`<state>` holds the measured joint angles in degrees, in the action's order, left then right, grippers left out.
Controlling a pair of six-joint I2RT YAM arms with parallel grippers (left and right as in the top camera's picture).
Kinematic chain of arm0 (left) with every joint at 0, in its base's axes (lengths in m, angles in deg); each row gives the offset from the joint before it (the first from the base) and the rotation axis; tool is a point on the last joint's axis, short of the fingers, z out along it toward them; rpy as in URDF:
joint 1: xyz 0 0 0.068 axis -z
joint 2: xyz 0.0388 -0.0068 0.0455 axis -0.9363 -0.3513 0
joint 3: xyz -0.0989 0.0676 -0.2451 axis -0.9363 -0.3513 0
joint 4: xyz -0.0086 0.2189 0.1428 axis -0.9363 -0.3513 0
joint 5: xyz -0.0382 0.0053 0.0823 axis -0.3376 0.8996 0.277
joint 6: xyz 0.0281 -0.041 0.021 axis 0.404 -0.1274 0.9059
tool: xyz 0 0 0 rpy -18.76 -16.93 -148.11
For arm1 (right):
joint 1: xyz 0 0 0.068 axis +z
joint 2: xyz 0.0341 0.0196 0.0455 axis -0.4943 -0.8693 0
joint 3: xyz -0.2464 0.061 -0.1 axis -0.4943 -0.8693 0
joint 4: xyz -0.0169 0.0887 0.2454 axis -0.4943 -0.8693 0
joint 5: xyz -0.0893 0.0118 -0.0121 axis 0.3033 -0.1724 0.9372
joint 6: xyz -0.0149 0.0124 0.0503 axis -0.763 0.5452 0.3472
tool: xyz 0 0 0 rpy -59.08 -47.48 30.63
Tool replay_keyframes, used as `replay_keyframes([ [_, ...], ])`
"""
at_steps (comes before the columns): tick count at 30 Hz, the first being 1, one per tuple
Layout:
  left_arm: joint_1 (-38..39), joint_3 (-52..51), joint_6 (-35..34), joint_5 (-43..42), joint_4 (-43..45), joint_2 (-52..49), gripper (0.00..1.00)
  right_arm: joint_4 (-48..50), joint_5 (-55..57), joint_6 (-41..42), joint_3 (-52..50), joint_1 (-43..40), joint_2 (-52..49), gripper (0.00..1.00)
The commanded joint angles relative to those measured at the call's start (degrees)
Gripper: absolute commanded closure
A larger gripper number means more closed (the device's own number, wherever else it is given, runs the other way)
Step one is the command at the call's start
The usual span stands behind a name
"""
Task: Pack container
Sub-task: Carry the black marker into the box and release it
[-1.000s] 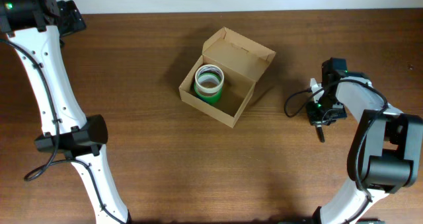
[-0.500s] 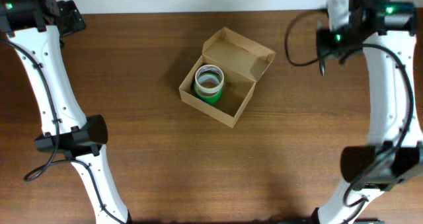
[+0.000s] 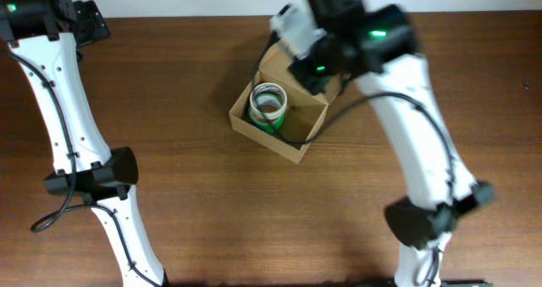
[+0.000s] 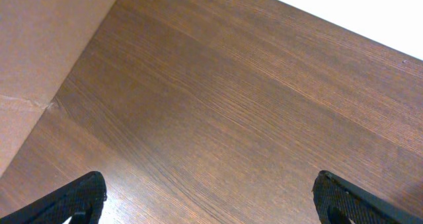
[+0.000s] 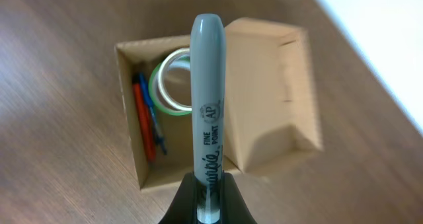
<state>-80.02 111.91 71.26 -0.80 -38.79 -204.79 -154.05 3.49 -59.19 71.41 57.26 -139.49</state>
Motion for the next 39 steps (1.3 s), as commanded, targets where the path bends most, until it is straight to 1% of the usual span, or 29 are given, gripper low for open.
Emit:
replay_keyframes([
  [1,-0.2,-0.2,0.5,0.2,0.0,1.3,0.0,0.7,1.9,-0.6,-1.9,1.2,-7.6,0.96],
  [5,-0.2,-0.2,0.5,0.2,0.0,1.3,0.0,1.2,-1.9,0.3,-2.0,1.3,-12.3,0.96],
  [10,-0.2,-0.2,0.5,0.2,0.0,1.3,0.0,2.3,-2.4,2.6,-2.2,1.3,-15.3,0.96],
  [13,-0.2,-0.2,0.5,0.2,0.0,1.3,0.0,3.0,-3.8,2.6,-3.9,1.7,-15.6,0.96],
  [20,-0.2,-0.2,0.5,0.2,0.0,1.3,0.0,6.1,-3.3,2.6,-9.6,4.5,-15.6,0.96],
  [26,-0.2,-0.2,0.5,0.2,0.0,1.3,0.0,8.4,-2.3,2.6,-14.1,5.0,-15.6,0.96],
  [39,-0.2,-0.2,0.5,0.2,0.0,1.3,0.0,11.1,-2.4,2.6,-19.8,7.3,-15.8,0.96],
])
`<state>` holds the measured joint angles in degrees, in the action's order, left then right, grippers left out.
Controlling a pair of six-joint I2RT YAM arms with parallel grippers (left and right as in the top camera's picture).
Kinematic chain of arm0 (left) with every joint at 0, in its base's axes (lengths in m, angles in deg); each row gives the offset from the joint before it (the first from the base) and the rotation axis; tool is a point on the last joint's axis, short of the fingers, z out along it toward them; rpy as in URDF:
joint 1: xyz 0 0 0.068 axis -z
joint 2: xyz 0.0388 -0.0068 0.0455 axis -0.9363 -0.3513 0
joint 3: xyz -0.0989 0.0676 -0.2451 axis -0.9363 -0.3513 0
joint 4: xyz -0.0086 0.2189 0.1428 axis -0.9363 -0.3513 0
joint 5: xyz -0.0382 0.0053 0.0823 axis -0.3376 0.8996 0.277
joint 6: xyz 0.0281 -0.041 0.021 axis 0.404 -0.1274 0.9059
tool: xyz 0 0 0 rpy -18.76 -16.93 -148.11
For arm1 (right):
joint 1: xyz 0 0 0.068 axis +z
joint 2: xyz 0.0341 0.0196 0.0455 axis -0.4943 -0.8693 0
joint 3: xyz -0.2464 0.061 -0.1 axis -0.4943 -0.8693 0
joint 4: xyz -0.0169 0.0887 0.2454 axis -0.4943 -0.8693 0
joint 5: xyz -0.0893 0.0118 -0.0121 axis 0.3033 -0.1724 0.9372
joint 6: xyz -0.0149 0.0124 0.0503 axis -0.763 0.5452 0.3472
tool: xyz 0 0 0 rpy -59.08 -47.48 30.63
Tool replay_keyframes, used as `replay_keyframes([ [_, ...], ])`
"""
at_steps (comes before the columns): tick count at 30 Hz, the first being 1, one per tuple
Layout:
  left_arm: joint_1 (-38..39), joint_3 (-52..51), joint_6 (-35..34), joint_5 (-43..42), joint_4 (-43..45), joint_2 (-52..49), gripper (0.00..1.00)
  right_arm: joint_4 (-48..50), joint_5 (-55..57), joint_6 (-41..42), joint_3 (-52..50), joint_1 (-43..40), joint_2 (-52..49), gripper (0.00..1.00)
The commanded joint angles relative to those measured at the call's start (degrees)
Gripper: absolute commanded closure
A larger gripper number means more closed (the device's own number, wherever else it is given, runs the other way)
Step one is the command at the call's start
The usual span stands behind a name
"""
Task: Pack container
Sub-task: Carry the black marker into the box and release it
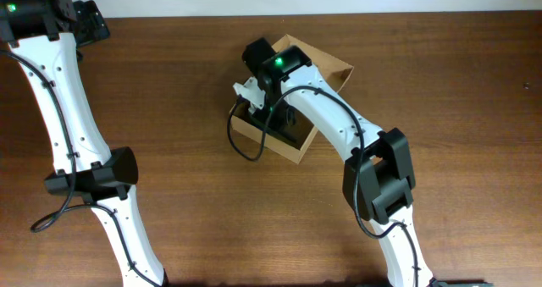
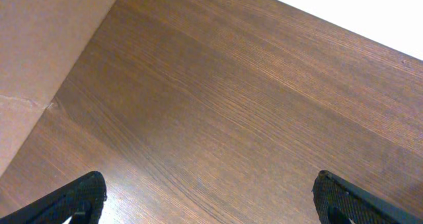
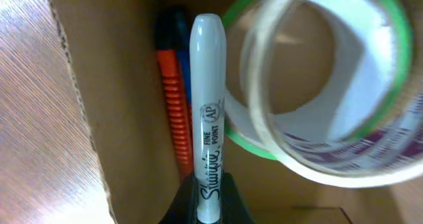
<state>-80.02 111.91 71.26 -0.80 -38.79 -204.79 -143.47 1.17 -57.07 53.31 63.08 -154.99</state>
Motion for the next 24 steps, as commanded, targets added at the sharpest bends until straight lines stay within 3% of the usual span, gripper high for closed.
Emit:
replay_keyframes([
  [1,-0.2,-0.2,0.5,0.2,0.0,1.3,0.0,0.5,-0.1,0.4,-1.8,1.7,-0.5,0.96],
  [7,-0.2,-0.2,0.5,0.2,0.0,1.3,0.0,0.5,-0.1,0.5,-1.8,1.9,-1.0,0.94],
  [9,-0.2,-0.2,0.5,0.2,0.0,1.3,0.0,0.5,-0.1,0.5,-1.8,1.9,-1.0,0.53],
  [10,-0.2,-0.2,0.5,0.2,0.0,1.3,0.0,0.4,0.0,0.5,-1.7,1.9,-1.0,0.47],
  [17,-0.2,-0.2,0.5,0.2,0.0,1.3,0.0,-4.9,4.4,2.7,5.4,1.4,3.5,0.45],
  [24,-0.2,-0.2,0.5,0.2,0.0,1.3,0.0,-9.1,7.1,6.3,15.5,-1.0,16.3,0.46],
])
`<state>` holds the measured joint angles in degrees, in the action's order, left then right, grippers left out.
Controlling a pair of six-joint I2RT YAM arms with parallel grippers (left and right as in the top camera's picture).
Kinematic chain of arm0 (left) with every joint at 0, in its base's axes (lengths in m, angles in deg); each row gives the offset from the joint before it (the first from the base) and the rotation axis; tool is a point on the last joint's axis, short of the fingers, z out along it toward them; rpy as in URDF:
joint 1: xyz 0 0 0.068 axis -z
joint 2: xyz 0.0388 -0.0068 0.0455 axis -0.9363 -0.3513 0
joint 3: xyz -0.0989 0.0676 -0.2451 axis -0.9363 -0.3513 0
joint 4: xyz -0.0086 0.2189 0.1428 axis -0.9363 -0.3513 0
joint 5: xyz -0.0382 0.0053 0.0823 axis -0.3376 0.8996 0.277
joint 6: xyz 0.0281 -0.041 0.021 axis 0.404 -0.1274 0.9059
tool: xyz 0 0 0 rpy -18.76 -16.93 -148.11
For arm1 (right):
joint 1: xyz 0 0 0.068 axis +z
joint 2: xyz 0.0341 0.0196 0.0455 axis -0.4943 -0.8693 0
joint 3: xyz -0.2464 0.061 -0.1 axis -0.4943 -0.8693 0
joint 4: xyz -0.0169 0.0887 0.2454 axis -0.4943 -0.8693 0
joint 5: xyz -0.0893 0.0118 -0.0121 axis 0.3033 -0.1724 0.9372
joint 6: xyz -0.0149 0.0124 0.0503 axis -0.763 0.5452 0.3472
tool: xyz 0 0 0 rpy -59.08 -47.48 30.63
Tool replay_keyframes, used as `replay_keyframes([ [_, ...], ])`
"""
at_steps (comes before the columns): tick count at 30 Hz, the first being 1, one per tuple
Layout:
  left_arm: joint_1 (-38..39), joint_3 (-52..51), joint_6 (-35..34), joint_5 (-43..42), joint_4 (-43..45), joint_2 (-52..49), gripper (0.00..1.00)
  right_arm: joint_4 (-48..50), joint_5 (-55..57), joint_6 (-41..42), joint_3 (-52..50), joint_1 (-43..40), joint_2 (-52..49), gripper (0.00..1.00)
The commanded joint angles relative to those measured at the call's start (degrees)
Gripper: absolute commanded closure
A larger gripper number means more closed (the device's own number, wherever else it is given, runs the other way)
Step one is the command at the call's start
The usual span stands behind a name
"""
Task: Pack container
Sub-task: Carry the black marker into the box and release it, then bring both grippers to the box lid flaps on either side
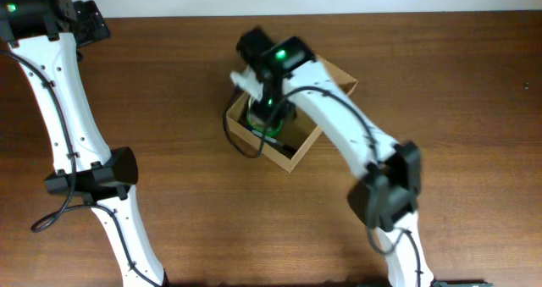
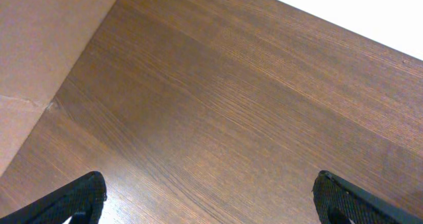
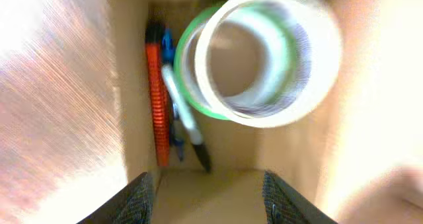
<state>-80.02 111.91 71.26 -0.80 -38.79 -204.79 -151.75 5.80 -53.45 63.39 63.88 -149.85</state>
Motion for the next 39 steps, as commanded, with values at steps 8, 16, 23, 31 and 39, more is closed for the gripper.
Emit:
replay_keyframes([
  [8,-0.2,-0.2,0.5,0.2,0.0,1.3,0.0,-0.8,6.4,9.5,4.6,-13.2,30.9,0.71],
  [16,-0.2,-0.2,-1.0,-18.6,0.5,1.3,0.0,2.8,-1.6,17.9,-13.2,-36.4,40.6,0.88],
  [23,3.0,-6.0,6.9,-36.5,0.0,1.3,0.59,8.9,-5.8,24.8,-31.3,-40.2,34.6,0.96],
  [31,14.6,-23.4,7.5,-17.1,0.7,1.3,0.98,22.5,-22.0,29.4,-38.2,-39.4,16.2,0.96],
  [39,15.4,-25.7,6.2,-16.9,3.2,1.3,0.98,33.3,-35.2,32.0,-38.2,-35.2,5.0,0.96],
])
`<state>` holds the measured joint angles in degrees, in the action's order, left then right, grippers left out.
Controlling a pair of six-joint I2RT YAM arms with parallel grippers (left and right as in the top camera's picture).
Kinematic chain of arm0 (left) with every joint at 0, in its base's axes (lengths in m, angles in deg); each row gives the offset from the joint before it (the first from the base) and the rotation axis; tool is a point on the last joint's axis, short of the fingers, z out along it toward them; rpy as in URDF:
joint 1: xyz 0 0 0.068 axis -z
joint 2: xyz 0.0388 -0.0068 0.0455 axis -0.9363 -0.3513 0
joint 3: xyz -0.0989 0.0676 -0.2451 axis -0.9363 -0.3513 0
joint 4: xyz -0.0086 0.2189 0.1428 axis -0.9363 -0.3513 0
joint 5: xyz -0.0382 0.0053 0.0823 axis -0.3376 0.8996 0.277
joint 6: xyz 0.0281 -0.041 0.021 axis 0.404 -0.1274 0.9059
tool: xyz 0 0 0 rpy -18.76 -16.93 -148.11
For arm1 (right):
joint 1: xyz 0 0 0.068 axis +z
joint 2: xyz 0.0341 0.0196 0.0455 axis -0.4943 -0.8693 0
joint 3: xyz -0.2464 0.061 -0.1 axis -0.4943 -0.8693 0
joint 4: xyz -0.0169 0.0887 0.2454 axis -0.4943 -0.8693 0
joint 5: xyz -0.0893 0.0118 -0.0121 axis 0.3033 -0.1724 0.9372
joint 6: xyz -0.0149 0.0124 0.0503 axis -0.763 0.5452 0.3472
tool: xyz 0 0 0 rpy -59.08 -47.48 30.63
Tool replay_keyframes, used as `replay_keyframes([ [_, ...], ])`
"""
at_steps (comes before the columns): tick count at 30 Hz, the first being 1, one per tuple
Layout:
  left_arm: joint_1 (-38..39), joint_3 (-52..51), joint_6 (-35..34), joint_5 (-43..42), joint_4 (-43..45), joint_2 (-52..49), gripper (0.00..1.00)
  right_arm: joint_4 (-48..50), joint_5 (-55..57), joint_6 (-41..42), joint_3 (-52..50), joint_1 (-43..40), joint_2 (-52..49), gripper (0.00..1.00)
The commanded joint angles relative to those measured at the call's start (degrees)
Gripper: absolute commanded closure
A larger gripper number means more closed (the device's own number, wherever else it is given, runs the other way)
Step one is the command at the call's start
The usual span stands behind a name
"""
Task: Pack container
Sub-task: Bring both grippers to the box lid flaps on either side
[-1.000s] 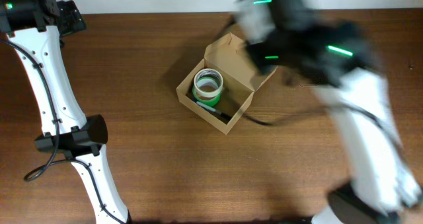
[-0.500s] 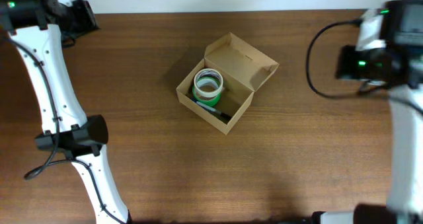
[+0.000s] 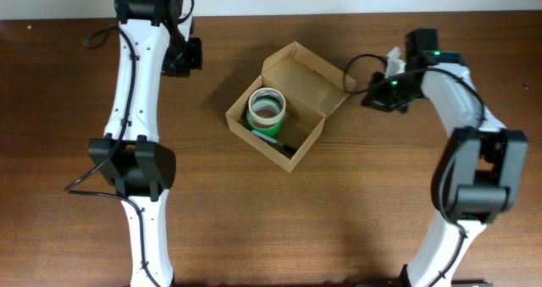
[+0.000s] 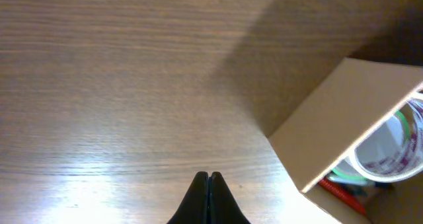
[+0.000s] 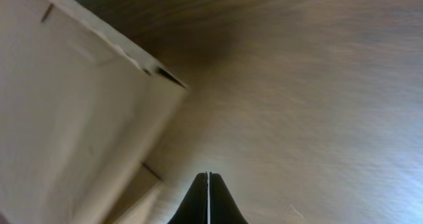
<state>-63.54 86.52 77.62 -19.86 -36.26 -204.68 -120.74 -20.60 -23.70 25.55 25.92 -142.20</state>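
An open cardboard box (image 3: 306,128) sits mid-table, its flaps up at the back right. Inside stand a green-edged tape roll (image 3: 267,107) and a black marker (image 3: 273,139) lying along the front wall. The left wrist view shows the box's corner (image 4: 344,118), the tape roll (image 4: 396,145) and a red pen (image 4: 338,188). My left gripper (image 3: 196,55) is left of the box, shut and empty (image 4: 209,176). My right gripper (image 3: 367,99) is just right of the box flap (image 5: 73,98), shut on nothing (image 5: 207,176).
Brown wooden table (image 3: 254,219) all around the box. The table's far edge runs along the top of the overhead view, with a white wall behind it. Both arms' white links rise from the near edge.
My right gripper, then open over the box's inside, is now outside to the box's right and shut. My left gripper, open at the far left corner, now is shut near the box's left side.
My right gripper held a grey Sharpie marker above the box, then low inside it beside the tape roll and the pens. Then it was open with the marker lying in the box. Now both grippers are shut, flanking the box.
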Motion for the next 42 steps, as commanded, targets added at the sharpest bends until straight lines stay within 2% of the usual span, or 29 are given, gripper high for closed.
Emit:
replay_keyframes([
  [1,-1.2,-0.3,-0.1,2.1,0.8,1.2,0.96,4.2,-10.3,2.2,-0.4,3.7,-3.5,0.96],
  [8,-1.2,-0.3,-0.1,2.1,2.3,1.2,0.95,16.8,-17.0,1.4,0.1,9.1,-4.0,0.96],
  [14,-1.4,-3.6,-2.2,1.1,6.5,1.0,0.95,17.6,-16.9,1.4,0.1,9.2,-4.0,0.96],
  [23,-3.5,-19.9,-3.2,-19.7,20.2,1.0,0.97,17.7,-16.9,1.4,0.1,6.2,-4.0,0.96],
  [26,-4.5,-23.8,-5.8,-24.5,25.1,0.8,0.98,18.3,-16.2,1.4,0.1,6.8,-4.0,0.96],
  [31,-6.1,-25.0,-9.1,-34.6,32.6,-1.8,0.98,20.0,-13.6,1.7,0.1,8.2,-4.0,0.96],
  [34,-6.5,-25.0,-12.5,-40.3,36.4,-4.9,0.98,21.3,-12.2,4.6,0.1,8.6,-4.2,0.96],
  [42,-6.6,-25.0,-18.8,-46.6,43.3,-11.2,0.98,24.1,-11.3,9.1,0.1,8.6,-4.6,0.96],
])
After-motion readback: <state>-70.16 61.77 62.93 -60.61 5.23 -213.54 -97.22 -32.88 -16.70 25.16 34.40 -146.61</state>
